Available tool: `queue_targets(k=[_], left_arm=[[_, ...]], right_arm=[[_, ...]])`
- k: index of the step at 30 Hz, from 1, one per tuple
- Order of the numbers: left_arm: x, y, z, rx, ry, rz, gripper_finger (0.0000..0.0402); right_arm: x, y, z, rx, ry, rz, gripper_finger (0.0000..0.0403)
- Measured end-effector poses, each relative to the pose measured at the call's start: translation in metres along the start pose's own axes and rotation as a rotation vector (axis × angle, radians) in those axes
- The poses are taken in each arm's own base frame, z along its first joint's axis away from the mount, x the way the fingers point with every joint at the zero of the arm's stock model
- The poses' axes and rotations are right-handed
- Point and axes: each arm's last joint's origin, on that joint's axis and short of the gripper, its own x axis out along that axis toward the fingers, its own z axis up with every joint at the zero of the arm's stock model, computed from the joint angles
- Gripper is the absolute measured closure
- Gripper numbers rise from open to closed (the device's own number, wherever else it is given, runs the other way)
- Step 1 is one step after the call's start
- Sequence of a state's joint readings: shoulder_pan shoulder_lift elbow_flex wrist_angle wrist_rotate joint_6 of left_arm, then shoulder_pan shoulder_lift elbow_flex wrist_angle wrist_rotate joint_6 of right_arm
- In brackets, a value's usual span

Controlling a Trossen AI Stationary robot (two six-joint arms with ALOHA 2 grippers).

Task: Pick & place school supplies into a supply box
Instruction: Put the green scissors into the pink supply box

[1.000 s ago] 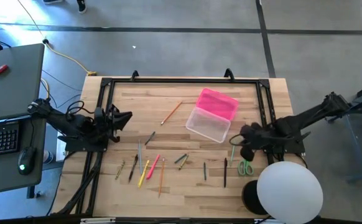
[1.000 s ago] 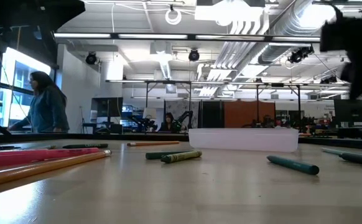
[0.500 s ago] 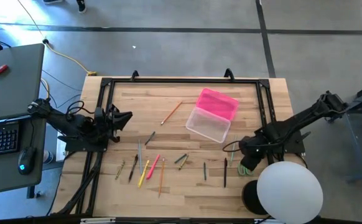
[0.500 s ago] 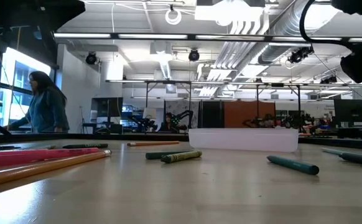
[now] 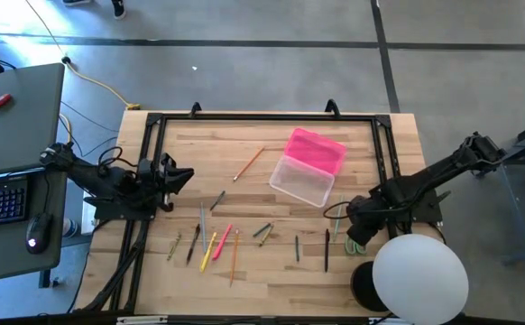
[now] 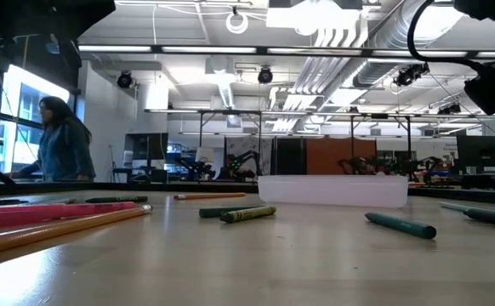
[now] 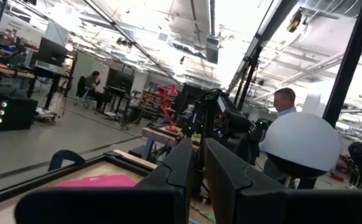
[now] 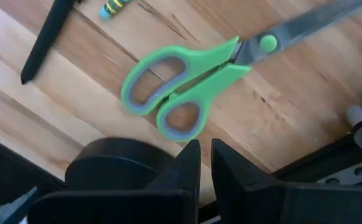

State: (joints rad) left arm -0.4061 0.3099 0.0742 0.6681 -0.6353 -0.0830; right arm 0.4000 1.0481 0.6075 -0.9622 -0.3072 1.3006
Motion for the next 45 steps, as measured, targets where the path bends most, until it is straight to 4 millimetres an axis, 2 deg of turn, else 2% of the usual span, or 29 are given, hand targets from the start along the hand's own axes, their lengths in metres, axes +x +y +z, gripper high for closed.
queue_targets(k=[18, 25, 30, 36, 40, 45], left_arm=[[0.000, 0.001, -0.009, 0.056, 0.076, 0.009, 0.0328], [-0.001, 0.002, -0.016, 0.108, 0.145, 0.016, 0.0328], [-0.002, 0.004, -0.023, 0.150, 0.202, 0.020, 0.0328], [-0.004, 0.006, -0.030, 0.203, 0.274, 0.027, 0.0328], [-0.006, 0.007, -0.035, 0.240, 0.323, 0.030, 0.0328], [-0.008, 0.010, -0.041, 0.283, 0.381, 0.035, 0.0328]], right_arm=[[0.000, 0.000, 0.001, -0.007, -0.036, -0.009, 0.0383], [0.001, 0.000, -0.001, 0.076, -0.033, -0.010, 0.0383], [0.003, -0.001, -0.010, 0.156, 0.023, -0.045, 0.0384], [0.005, 0.000, -0.013, 0.231, -0.071, -0.048, 0.0383], [0.006, 0.004, -0.016, 0.265, -0.095, -0.025, 0.0365], [0.008, 0.009, -0.021, 0.253, -0.112, 0.018, 0.0310]])
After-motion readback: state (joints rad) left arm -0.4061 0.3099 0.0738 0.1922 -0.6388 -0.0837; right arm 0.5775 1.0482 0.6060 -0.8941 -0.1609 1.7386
